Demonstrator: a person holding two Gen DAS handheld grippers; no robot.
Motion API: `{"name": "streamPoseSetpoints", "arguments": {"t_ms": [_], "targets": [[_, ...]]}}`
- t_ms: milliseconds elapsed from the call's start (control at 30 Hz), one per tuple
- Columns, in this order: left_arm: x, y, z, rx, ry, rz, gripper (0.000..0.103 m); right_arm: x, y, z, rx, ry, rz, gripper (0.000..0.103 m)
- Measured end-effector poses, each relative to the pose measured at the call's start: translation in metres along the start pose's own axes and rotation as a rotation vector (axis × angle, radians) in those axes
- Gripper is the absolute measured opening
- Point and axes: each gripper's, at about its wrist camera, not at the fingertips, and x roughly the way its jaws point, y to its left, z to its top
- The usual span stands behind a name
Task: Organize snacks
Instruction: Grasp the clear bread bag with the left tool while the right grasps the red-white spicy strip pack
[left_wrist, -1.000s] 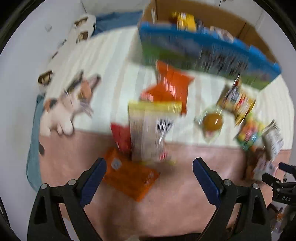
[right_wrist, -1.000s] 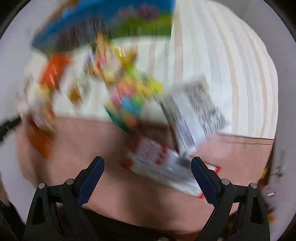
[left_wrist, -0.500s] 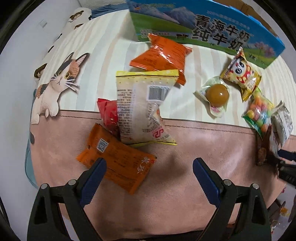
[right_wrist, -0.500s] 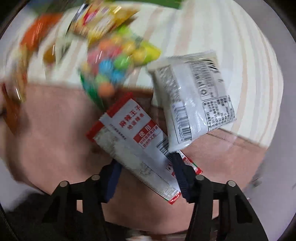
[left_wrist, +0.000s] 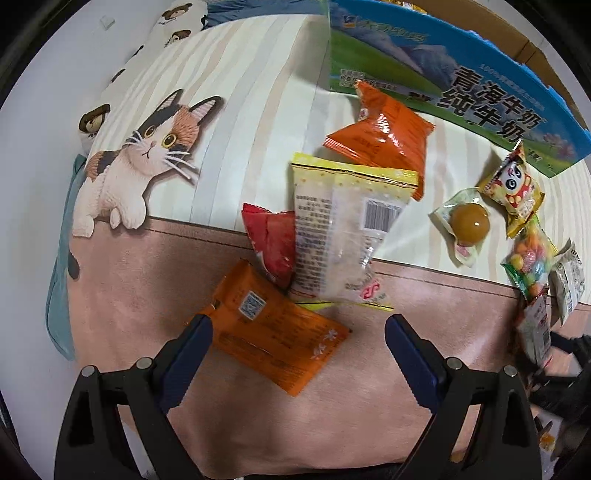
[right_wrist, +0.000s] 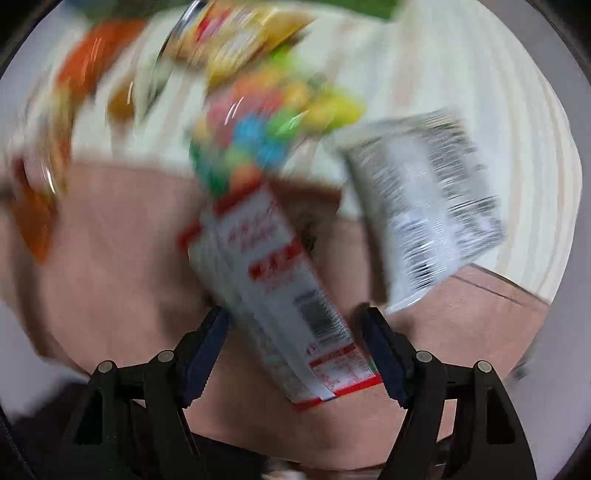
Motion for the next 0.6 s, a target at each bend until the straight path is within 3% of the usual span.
{"name": "streamPoseSetpoints", "arguments": {"t_ms": [67,167,433,500,600], "targets": [[0.006,0.003,0.006,0.008,0.007,-0.001,0.096,0.002,0.002,-0.001,0.021,-0.009,-0.006,0.063],[0.017,0.004,0.018,0.018,0.018,-0.008,0.096,-0.006,-0.001,0.002,0.115,-0.032,0.069,0.055],[0.052,-0.002,0.058,0.037,0.052,-0.067,0.096,-0.022,-0.054,0.016,0.535,-0.07,0.441,0.053],[0.055,-0.008,0.062,0.06,0.019,-0.051,0.089,-0.02,-0.057,0.022,0.555,-0.051,0.469,0.054],[0.051,-0.016,0.058,0.087,-0.017,-0.043,0.066,-0.02,-0.052,0.026,0.498,-0.027,0.435,0.06]]}}
